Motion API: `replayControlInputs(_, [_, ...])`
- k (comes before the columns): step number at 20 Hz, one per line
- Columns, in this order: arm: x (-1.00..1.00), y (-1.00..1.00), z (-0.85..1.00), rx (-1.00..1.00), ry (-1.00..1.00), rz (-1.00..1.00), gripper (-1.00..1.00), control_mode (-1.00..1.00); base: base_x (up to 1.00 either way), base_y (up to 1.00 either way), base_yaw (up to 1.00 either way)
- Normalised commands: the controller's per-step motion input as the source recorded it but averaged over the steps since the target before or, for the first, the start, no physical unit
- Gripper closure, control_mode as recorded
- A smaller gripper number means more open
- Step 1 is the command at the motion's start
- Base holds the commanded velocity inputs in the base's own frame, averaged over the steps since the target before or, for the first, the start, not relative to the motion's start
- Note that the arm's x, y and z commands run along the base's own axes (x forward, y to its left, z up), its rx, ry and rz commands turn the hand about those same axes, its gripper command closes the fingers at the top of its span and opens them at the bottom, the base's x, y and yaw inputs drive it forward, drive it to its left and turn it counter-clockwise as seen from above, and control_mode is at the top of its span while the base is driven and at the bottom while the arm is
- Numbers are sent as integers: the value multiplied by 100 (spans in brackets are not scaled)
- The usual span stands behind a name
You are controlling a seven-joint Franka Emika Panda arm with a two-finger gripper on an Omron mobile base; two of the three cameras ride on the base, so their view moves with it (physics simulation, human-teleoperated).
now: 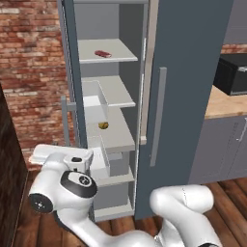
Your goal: There's a steak in the fridge that needs to be moved to the freezer for freezing. Pick up the steak from the fridge, place it on any shelf in the freezer, and close the fridge and freezer doors when done.
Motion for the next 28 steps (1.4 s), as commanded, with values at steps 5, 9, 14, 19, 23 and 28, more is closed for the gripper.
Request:
replayControlInputs(5, [2, 66, -56, -6, 0, -22, -100, -100, 0, 0, 0])
replayControlInputs(9, [9, 44, -49, -14, 0, -18, -100, -100, 0, 0, 0])
replayControlInputs(14, [7, 5, -38, -9, 1, -4, -100, -100, 0, 0, 0])
replayControlInputs(19, [13, -22, -38, -4, 6, 0, -100, -100, 0, 0, 0])
replayControlInputs(23, [33, -25, -39, -4, 10, 0, -100, -100, 0, 0, 0])
replayControlInputs(28, [53, -16, -28, -3, 12, 0, -100, -100, 0, 0, 0])
